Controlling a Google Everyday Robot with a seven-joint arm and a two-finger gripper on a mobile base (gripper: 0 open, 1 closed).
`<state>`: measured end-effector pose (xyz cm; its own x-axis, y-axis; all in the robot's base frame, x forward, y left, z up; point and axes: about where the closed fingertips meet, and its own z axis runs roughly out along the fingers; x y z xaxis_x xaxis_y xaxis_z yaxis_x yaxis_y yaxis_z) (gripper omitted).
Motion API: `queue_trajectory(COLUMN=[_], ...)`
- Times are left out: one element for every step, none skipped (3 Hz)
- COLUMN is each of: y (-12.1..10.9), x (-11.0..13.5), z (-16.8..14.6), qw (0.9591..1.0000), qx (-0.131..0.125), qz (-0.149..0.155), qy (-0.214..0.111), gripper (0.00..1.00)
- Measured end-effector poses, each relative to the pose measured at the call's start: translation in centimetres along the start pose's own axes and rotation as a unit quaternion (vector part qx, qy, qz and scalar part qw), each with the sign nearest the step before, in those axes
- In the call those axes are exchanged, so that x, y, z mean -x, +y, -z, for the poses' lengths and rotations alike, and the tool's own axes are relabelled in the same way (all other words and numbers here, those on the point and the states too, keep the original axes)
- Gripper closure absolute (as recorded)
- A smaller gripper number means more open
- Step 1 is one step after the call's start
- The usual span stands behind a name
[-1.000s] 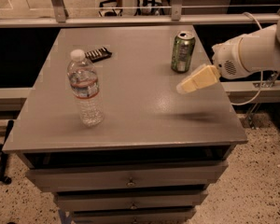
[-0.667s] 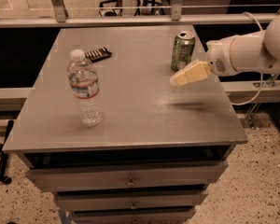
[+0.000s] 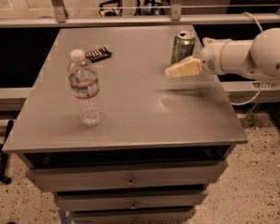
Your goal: Pick green can
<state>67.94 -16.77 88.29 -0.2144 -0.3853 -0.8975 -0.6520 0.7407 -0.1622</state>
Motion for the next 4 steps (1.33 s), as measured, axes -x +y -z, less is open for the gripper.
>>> queue_trajectory(y=[-1.1, -1.6, -1.8, -1.6], x=[-0.1, 0.1, 0.5, 3.5], z=[-1.6, -2.6, -2.4, -0.6], qw=[0.9991, 0.9966, 0.9926, 0.9860], qx=[0.000, 0.007, 0.015, 0.041], qz=[-0.022, -0.045, -0.059, -0.066], qy=[-0.036, -0.069, -0.105, -0.148], gripper=[0.13, 0.37, 0.60, 0.91])
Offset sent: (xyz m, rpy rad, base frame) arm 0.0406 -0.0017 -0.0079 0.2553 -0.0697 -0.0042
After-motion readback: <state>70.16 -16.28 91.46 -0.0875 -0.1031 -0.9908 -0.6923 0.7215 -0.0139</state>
